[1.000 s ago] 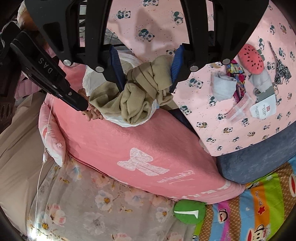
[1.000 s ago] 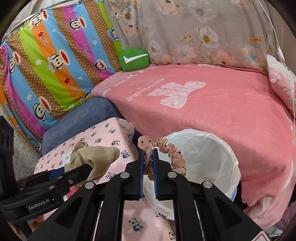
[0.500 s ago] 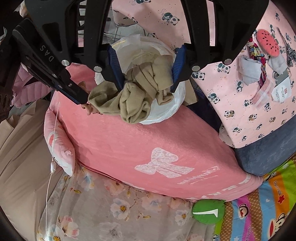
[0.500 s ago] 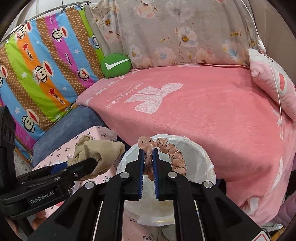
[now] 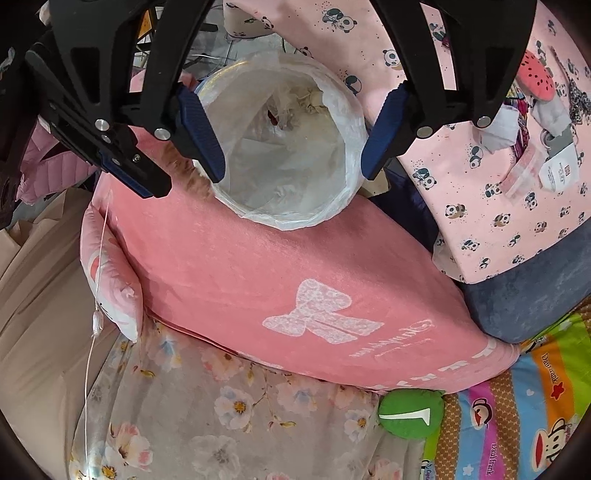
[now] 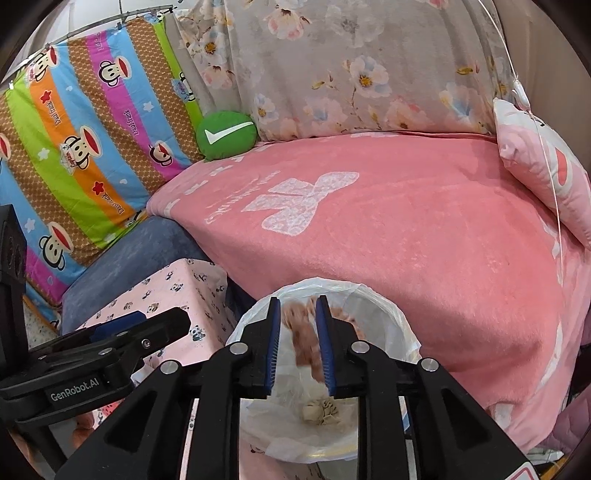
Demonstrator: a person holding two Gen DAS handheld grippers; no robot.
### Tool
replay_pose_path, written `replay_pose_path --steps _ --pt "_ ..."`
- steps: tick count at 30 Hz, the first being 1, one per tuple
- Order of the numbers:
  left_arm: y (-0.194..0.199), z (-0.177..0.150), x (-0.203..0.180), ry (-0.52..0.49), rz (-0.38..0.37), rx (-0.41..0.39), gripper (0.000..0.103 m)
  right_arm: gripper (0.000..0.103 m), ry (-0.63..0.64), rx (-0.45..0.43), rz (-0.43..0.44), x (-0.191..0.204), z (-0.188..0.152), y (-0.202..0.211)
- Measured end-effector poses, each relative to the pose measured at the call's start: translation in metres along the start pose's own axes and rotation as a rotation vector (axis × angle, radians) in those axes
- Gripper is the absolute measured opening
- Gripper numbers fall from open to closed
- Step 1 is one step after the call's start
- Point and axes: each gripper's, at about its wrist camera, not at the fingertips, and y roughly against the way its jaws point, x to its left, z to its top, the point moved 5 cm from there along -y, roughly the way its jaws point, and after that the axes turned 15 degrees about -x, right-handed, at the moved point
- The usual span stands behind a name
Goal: Collect trash
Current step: 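Carry both held items over the white bin and open both tools, then move both open tools back to the items on the table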
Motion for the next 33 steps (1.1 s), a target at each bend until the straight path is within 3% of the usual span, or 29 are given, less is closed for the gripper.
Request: replay_pose_path --steps 2,12,16,22,28,33 --pt "0.003 0.001 0.005 0.004 0.01 -0.008 0.074 0.035 0.004 -0.008 0.001 0.004 0.001 0.001" --pt "0.022 -0.001 0.038 0.044 0.072 -0.033 0.074 0.041 0.031 -0.022 0.028 0.027 0.006 0.004" --pt "0.032 -0.003 0.051 0.05 0.1 -0.046 0.074 0.05 0.046 -0.024 0.04 0.039 0.005 0.006" --pt "0.049 -0.009 0.079 0.078 0.152 -0.058 0.075 0.051 0.071 -0.011 0.069 0.062 -0.001 0.007" --pt "0.071 -0.016 0.115 0.095 0.242 -0.087 0.086 0.059 0.1 -0.003 0.117 0.096 -0.009 0.01" --pt "0.087 -0.026 0.155 0.132 0.322 -0.083 0.086 0.062 0.138 0.023 0.164 0.131 -0.024 0.009"
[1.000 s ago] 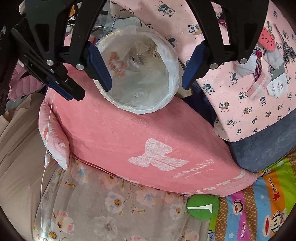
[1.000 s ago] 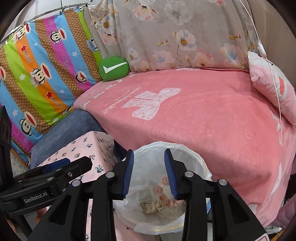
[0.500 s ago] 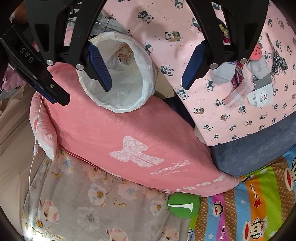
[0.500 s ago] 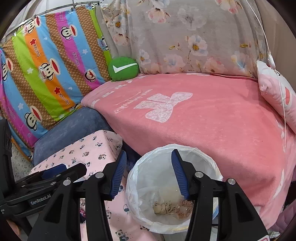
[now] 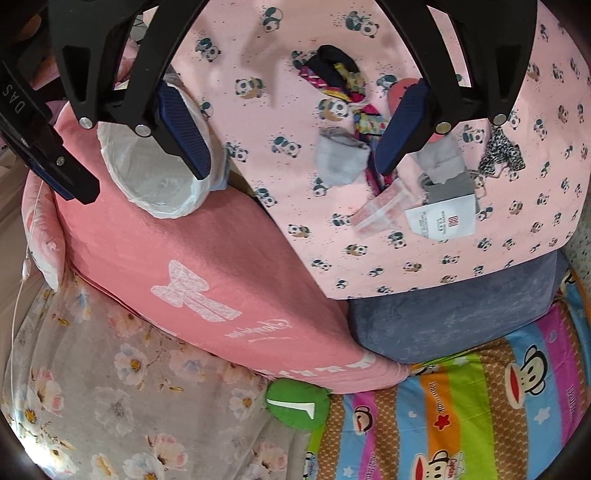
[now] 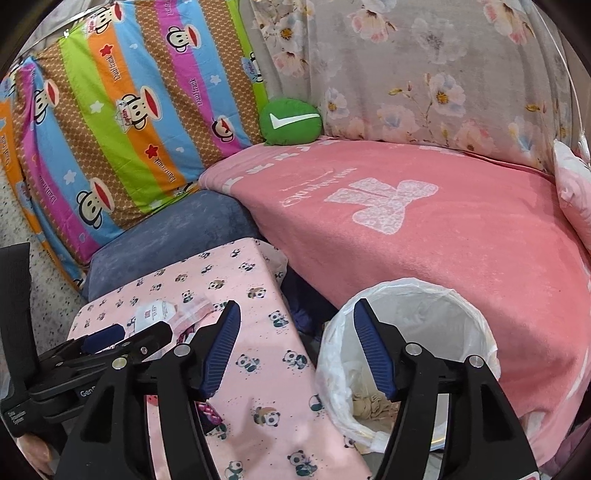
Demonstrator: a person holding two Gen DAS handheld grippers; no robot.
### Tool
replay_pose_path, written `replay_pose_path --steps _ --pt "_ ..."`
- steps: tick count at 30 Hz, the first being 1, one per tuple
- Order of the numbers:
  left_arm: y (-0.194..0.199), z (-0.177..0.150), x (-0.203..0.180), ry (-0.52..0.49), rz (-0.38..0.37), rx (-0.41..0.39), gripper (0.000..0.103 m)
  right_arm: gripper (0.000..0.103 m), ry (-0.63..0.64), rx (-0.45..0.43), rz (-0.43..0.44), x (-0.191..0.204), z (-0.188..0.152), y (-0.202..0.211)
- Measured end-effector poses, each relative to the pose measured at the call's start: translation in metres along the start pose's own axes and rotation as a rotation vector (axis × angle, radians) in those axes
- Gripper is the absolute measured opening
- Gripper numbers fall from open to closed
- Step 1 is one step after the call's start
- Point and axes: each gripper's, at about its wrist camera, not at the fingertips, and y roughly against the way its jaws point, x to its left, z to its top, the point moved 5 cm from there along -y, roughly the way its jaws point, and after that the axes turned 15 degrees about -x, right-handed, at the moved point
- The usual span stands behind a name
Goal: Collect trash
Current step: 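Move both open tools back to the items on the table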
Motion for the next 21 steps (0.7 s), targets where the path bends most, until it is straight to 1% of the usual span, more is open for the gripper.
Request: replay_pose_path --steps 6,9,14,19,21 --pt "0.006 -0.007 0.061 0.048 0.104 0.004 0.086 0.063 0.051 0.044 0.062 0.045 -0.017 -0.01" --pt "0.008 -0.013 0.094 0.07 0.168 0.017 0.086 0.064 0.063 0.069 0.093 0.066 -0.026 -0.017" --pt "0.011 -0.024 0.141 0.106 0.248 0.035 0.086 0.064 0.093 0.114 0.145 0.103 -0.045 -0.027" --pt "0.011 -0.038 0.189 0.114 0.355 0.07 0.086 0.065 0.142 0.165 0.202 0.144 -0.072 -0.04" --pt "0.011 -0.043 0.206 0.12 0.387 0.083 0.086 0.065 0.158 0.189 0.225 0.159 -0.085 -0.046"
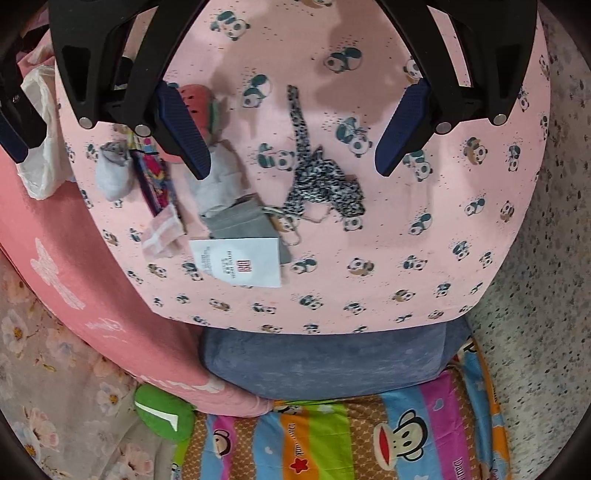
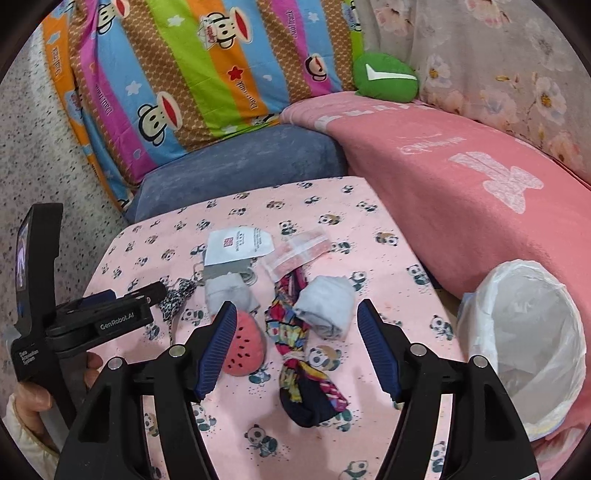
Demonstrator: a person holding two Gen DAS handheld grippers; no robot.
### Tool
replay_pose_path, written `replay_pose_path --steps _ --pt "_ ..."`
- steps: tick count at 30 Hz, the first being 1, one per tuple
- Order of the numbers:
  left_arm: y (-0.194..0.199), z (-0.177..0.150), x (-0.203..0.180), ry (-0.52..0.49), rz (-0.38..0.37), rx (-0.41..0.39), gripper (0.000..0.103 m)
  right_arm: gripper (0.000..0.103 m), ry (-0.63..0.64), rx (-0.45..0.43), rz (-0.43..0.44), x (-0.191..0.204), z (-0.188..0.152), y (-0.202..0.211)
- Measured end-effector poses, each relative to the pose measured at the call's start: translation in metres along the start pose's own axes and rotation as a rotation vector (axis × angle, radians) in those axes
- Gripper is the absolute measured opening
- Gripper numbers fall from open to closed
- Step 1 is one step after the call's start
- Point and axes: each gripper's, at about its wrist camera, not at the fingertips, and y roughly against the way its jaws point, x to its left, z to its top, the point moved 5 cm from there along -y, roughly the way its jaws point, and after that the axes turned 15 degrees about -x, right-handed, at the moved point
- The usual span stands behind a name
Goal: Collect trash
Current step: 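Move both open tools back to the items on the table, then grasp the leopard-print scarf with the left tool while the right tool grasps the pink watermelon pouch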
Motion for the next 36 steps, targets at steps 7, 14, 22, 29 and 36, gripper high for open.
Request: replay_pose_path --steps 7,14,22,29,36 --pt "-0.03 -0.011 0.04 0.023 0.085 0.079 0.086 0.065 0.051 0.087 0.053 0.041 -0.029 -0.041" --pt "-0.054 -0.015 0.05 0.028 0.071 0.107 0.086 0.065 0.043 0.163 0.081 0.057 -0.053 -0.072" --pt "-0.079 -0.022 0.045 0.093 0.018 0.156 0.079 0.065 0.035 0.214 0.073 0.06 -0.068 -0.098" --pt "-0.079 -0.025 0.04 0.104 -0.012 0.164 0.034 0.054 0.016 0.239 0.102 0.063 -0.075 -0.102" --pt "-0.06 -0.023 0.038 0.129 -0.03 0.153 0.009 0.049 0.02 0.18 0.12 0.065 -0.059 -0.08"
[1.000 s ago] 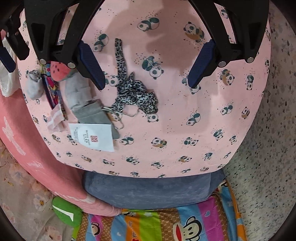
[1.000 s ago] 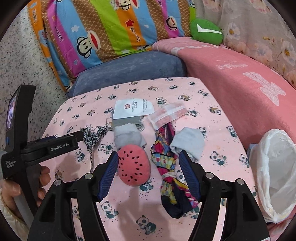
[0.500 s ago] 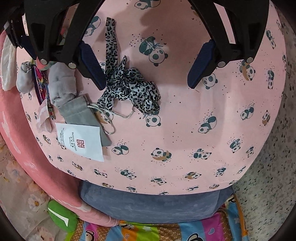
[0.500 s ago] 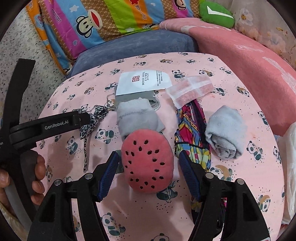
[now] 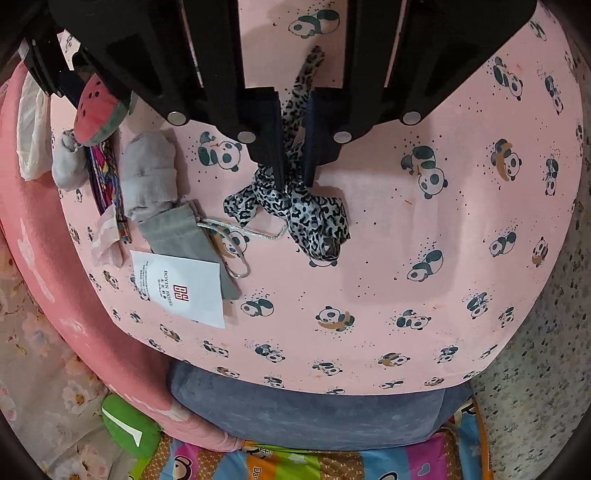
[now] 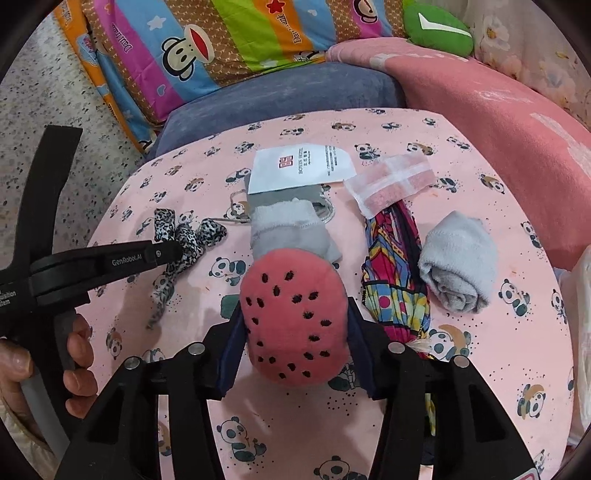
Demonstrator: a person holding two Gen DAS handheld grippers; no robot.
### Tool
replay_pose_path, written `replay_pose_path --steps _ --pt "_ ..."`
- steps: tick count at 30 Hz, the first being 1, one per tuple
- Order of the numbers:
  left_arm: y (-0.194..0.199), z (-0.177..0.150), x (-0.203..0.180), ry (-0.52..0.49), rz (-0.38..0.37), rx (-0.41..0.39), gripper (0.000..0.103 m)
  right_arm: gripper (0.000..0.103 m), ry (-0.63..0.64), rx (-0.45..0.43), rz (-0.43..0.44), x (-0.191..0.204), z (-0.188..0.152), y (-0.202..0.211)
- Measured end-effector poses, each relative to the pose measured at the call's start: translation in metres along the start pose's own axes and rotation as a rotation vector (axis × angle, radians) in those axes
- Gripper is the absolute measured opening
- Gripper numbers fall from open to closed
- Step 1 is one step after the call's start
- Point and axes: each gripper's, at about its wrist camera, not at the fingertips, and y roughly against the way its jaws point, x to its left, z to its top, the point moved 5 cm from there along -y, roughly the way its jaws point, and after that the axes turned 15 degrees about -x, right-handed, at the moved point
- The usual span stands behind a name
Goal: Collect trash
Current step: 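Grasp the leopard-print scarf with the left tool while the right tool grasps the pink watermelon pouch, then carry both held items over the white bin and open both tools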
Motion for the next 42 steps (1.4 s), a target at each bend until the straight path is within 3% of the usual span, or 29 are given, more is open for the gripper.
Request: replay_pose_path --steps 9,20,31,42 --pt "0.056 0.009 -0.033 -0.027 -0.068 -0.08 0.008 0.049 -0.025 -0.126 -0.007 -0.011 0.031 0.055" --pt "0.122 0.02 -0.116 -0.138 -0.202 -0.179 0.008 0.049 -0.091 -0.297 -0.068 -0.058 0.065 0.132" --pt "0.156 0.007 -0.217 -0.263 -0.341 -0.21 0.008 0.05 -0.201 -0.399 -0.177 -0.143 0.069 0.191" --pt "0.168 -0.02 -0.308 -0.377 -0.467 -0.188 0.008 0.05 -0.318 -0.457 -0.31 -0.229 0.052 0.232"
